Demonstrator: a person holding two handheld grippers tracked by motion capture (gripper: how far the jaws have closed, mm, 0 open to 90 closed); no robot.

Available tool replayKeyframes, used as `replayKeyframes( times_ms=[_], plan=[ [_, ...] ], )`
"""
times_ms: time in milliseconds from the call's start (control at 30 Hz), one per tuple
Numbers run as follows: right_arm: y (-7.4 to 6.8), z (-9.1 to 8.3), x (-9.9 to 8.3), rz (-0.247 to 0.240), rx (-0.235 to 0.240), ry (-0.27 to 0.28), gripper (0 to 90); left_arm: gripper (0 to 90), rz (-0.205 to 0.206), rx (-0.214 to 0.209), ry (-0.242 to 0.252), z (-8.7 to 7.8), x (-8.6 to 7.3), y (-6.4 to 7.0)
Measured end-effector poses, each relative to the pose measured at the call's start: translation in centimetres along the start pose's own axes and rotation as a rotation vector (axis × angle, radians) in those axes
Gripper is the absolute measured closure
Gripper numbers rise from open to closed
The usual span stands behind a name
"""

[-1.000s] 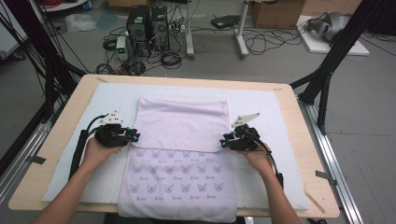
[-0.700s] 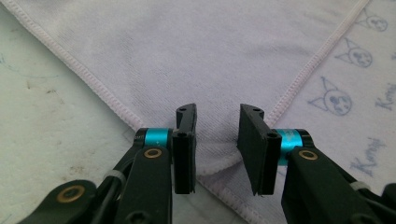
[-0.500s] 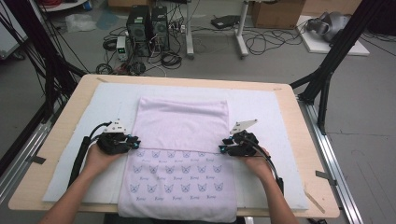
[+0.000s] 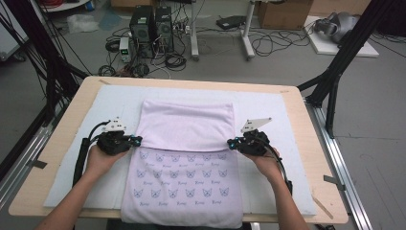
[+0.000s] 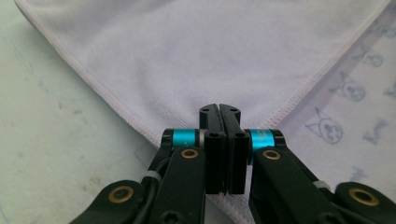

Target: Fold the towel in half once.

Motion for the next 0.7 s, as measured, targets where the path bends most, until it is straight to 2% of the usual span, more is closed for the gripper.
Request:
replayKeyframes(
  times_ms=[67, 200, 267, 367, 467, 533, 633, 700],
  plan=[
    [0.2, -0.5, 0.6, -0.007, -0.011, 0.009, 87.0, 88.2, -0.003, -0.007, 0.019, -0.5, 0.6, 0.1],
    [0.5, -1.9, 1.4, 0.004, -0.026, 0.069, 87.0, 88.2, -0.012, -0.008, 0.045, -1.6, 1.6, 0.1],
    [0.5, -2.3, 1.6, 0.01, -0.021, 0.071, 87.0, 88.2, -0.024, -0.014, 0.056, -2.1, 1.8, 0.0],
    [0.2, -2.7, 2.0, -0.01, -0.021, 0.085, 87.0, 88.3, -0.01, -0.014, 0.053, -2.7, 1.8, 0.3],
    [-0.5, -3.5, 2.4, -0.016, -0.014, 0.102, 87.0, 88.2, 0.023, -0.014, 0.061, -4.0, 1.6, 1.4],
    [-1.7, -4.6, 2.5, -0.042, -0.007, 0.101, 87.0, 88.3, 0.037, -0.027, 0.074, -5.2, 1.1, 2.3],
    [-4.0, -6.2, 1.9, -0.068, 0.014, 0.115, 87.0, 88.3, 0.071, -0.053, 0.07, -7.3, -0.8, 4.4],
    [-5.7, -7.0, 1.0, -0.075, 0.03, 0.119, 87.0, 88.3, 0.098, -0.077, 0.053, -8.8, -2.9, 6.3]
  ],
)
Point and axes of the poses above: each handheld gripper's, and its own axes: z roughly forward along the jaws, x roughly out of its top, y roughly to its right, the point moved 3 cm from there along z, roughly forward along the jaws, and after that the axes turned 12 degrees about -z, right-handed, at the moved point
